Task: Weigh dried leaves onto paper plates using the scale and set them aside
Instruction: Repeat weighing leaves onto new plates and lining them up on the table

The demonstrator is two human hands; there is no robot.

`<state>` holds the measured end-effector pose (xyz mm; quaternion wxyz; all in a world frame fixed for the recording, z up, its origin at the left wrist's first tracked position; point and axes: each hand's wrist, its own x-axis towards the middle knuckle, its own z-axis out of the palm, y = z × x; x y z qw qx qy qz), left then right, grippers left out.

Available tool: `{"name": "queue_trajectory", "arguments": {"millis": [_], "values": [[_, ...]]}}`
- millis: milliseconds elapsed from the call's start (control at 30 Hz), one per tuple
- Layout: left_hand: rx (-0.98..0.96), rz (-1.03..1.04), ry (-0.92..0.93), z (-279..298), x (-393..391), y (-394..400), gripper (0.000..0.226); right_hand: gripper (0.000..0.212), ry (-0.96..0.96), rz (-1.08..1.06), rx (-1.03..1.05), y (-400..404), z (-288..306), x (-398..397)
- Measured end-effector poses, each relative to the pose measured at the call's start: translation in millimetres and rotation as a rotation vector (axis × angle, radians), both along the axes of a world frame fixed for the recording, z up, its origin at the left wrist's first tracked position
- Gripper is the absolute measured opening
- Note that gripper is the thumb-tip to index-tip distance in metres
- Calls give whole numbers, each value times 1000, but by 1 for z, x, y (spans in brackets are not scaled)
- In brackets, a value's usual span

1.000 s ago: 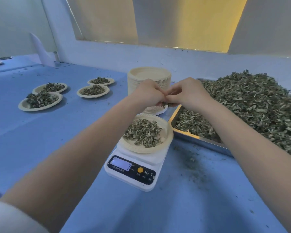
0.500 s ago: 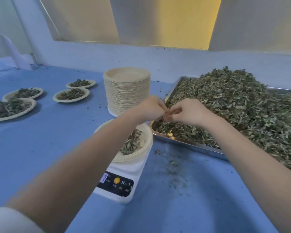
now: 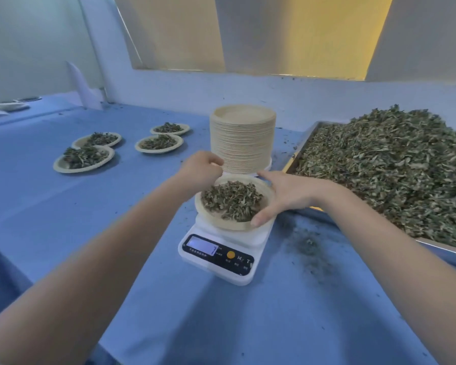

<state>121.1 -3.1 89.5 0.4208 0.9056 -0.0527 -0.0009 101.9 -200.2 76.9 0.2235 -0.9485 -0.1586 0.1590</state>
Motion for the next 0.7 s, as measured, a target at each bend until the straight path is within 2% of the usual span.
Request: {"name": "queue_trajectory", "arguments": {"millis": [67, 100, 167, 333, 400, 500, 633, 700], "values": [[2, 35, 44, -10, 1, 8, 43, 151, 12, 25, -20, 4, -4, -2], [-16, 41, 80, -16, 0, 10, 38, 150, 12, 27, -24, 5, -7, -3], [-34, 67, 143, -24, -3, 11, 10, 149, 1, 15, -31, 6, -11, -4], [-98, 70, 157, -30, -2, 8, 10, 150, -59, -34, -45, 5, -15, -4], [-114, 76, 159, -29, 1, 9, 18, 154, -63, -40, -21, 5, -15, -4], [-136, 114, 157, -20, 7, 13, 14, 161, -68, -57, 46, 8, -10, -1], [-181, 165, 118, -3, 14, 33, 28, 160, -84, 3, 102, 26, 2, 16], [-186, 205, 120, 4, 18, 49, 27, 159, -68, 15, 134, 42, 9, 27]]}}
